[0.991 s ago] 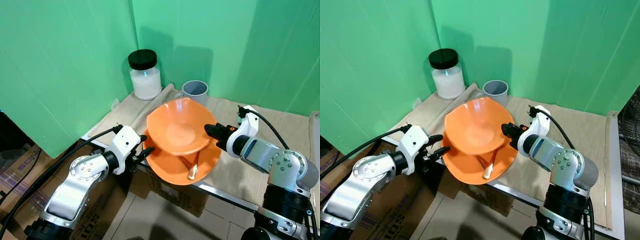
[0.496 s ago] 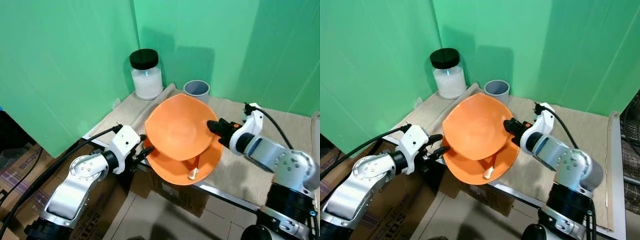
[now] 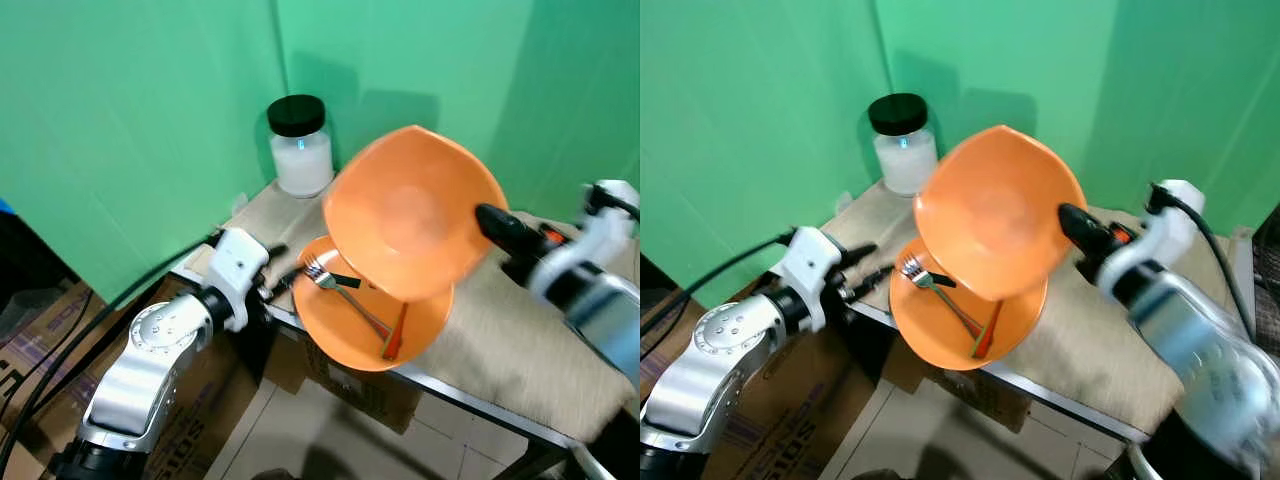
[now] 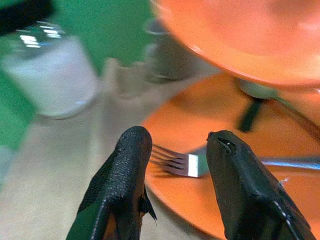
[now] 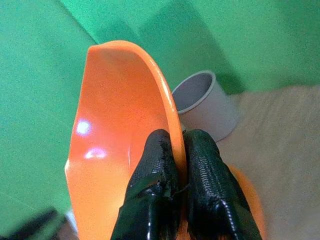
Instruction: Setting the table
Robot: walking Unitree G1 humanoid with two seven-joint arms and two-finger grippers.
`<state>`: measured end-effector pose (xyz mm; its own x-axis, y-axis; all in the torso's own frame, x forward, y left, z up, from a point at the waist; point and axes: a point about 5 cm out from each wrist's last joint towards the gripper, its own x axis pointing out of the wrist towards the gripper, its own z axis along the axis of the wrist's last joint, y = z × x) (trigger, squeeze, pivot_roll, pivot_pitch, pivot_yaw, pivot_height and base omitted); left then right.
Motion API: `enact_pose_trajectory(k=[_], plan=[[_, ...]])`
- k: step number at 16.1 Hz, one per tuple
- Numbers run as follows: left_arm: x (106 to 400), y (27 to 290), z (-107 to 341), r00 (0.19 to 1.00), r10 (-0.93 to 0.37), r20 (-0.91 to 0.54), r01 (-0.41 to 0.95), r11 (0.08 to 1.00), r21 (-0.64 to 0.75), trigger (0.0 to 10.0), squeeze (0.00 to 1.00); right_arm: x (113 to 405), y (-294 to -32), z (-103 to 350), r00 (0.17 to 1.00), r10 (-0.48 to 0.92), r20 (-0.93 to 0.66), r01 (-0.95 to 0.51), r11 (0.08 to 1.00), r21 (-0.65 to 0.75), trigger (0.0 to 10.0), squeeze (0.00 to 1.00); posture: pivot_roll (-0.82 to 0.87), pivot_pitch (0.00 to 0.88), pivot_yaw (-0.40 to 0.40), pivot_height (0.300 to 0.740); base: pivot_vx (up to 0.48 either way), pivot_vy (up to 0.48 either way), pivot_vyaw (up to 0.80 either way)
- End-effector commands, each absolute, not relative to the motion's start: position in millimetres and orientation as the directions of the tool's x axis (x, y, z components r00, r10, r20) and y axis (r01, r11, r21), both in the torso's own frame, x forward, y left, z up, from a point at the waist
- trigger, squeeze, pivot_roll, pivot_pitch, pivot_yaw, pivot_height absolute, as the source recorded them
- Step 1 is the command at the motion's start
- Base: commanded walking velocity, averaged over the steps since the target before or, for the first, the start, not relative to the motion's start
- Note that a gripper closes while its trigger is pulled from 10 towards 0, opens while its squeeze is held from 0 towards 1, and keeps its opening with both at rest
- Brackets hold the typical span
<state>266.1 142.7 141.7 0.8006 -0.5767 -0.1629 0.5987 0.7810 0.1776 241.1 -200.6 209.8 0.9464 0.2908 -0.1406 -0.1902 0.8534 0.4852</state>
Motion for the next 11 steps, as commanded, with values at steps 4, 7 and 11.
enact_pose_trajectory(k=[4,7,11], plan=[[278,143,161,0.874,-0.484,-0.04,0.48,0.851,0.214,10.0,0.0,232,-189,210,0.971,0.232,-0.063,-0.185,0.888,0.422,10.0,0.0,-0.04,0.0,0.101,0.74,0.0,0.062,-0.17],[285,141,162,0.902,-0.432,-0.028,0.426,0.875,0.229,10.0,0.0,233,-196,199,0.986,0.135,-0.095,-0.077,0.885,0.46,10.0,0.0,-0.04,0.0,0.106,0.74,0.0,0.45,-0.75],[293,145,164,0.937,-0.349,-0.009,0.34,0.908,0.246,10.0,0.0,239,-199,200,0.996,0.067,-0.063,-0.033,0.902,0.43,10.0,0.0,-0.04,0.0,0.105,0.74,0.0,-0.331,-0.76]])
